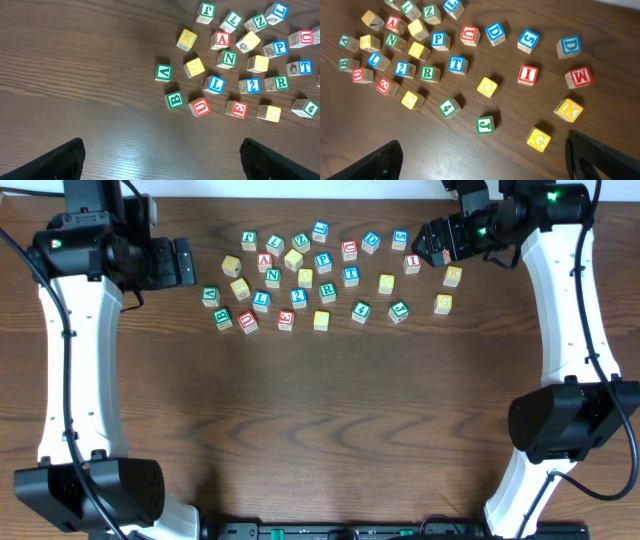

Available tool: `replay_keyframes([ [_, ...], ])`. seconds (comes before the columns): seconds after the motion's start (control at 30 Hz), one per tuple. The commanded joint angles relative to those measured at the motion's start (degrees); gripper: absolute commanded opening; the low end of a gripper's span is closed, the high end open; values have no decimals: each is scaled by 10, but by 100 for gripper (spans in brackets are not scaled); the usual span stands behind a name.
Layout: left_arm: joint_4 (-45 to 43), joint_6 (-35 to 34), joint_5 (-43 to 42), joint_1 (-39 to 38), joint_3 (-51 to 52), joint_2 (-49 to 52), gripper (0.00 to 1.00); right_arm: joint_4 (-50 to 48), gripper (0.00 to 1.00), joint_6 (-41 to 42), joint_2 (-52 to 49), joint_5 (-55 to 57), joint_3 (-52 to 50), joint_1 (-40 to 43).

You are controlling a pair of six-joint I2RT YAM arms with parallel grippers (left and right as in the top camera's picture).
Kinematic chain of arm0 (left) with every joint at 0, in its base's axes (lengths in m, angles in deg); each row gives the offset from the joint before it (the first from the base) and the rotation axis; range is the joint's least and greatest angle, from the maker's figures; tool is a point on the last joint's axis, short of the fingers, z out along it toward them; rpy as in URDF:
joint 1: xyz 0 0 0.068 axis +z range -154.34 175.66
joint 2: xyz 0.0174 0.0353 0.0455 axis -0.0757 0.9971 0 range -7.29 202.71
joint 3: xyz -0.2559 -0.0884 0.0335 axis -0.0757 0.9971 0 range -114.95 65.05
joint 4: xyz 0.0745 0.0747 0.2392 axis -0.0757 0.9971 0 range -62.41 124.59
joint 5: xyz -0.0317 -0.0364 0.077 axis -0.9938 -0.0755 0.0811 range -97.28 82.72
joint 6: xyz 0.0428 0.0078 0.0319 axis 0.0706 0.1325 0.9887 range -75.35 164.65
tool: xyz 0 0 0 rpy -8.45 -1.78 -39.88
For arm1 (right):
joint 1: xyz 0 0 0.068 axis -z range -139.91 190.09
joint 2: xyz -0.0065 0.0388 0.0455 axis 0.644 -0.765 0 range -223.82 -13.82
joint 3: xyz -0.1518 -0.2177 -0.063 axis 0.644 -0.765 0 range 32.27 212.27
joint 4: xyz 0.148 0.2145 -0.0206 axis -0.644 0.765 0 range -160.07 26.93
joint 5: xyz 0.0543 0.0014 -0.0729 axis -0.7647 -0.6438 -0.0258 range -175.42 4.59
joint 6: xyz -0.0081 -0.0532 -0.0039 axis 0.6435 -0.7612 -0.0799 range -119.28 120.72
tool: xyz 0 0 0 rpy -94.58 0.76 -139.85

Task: Spell out CORL
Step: 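Raise both arms and swing the right gripper over the block pile, then lower the right gripper onto the yellow-edged C block and close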

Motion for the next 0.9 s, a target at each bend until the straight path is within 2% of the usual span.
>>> replay_keyframes([
  [0.0,2,4,-3,-2,-15,1,98,-12,99,-7,2,-18,14,2],
  [0.1,2,4,-3,-2,-15,1,98,-22,94,11,-3,-16,14,-6],
  [0.23,2,4,-3,-2,-15,1,98,-42,86,120,-17,18,13,-22],
  [0.4,2,4,-3,-2,-15,1,98,-84,83,190,-48,72,13,-79],
  [0.63,2,4,-3,-2,-15,1,98,-124,79,229,-76,163,13,-169],
  [0.87,2,4,-3,-2,-15,1,98,-133,74,234,-112,183,13,-211],
])
